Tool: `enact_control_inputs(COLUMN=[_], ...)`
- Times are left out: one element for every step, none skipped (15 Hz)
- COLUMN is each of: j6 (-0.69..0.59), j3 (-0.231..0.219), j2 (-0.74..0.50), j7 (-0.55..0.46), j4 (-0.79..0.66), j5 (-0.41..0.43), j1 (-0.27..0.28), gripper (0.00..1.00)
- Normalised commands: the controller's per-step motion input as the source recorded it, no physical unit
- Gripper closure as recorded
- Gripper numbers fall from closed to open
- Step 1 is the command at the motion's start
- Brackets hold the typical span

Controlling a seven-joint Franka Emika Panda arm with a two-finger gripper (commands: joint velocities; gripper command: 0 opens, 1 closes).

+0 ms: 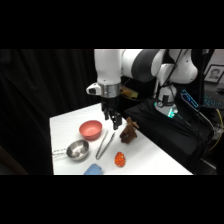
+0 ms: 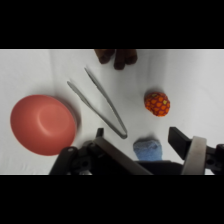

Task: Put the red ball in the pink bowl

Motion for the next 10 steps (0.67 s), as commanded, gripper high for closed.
enact_control_inputs(j6=[0.26, 0.28, 0.3, 0.31, 0.3, 0.3, 0.29, 0.29, 0.29, 0.31], j3=[0.034, 0.032, 0.031, 0.029, 0.028, 0.027, 0.023, 0.025, 0.028, 0.026], j2=[0.11, 0.11, 0.11, 0.12, 0.13, 0.14, 0.14, 0.14, 0.14, 0.15], j7=[0.22, 0.2, 0.17, 0.17, 0.17, 0.16, 0.16, 0.15, 0.14, 0.13], j4=[0.0, -0.01, -0.02, -0.02, -0.02, -0.02, -0.02, -0.04, -0.04, -0.03], j5=[0.03, 0.044, 0.057, 0.056, 0.052, 0.053, 0.052, 0.06, 0.075, 0.078], j1=[0.07, 0.067, 0.063, 0.064, 0.069, 0.071, 0.071, 0.074, 0.074, 0.073], gripper=[0.0, 0.0, 0.0, 0.0, 0.0, 0.0, 0.0, 0.0, 0.0, 0.0])
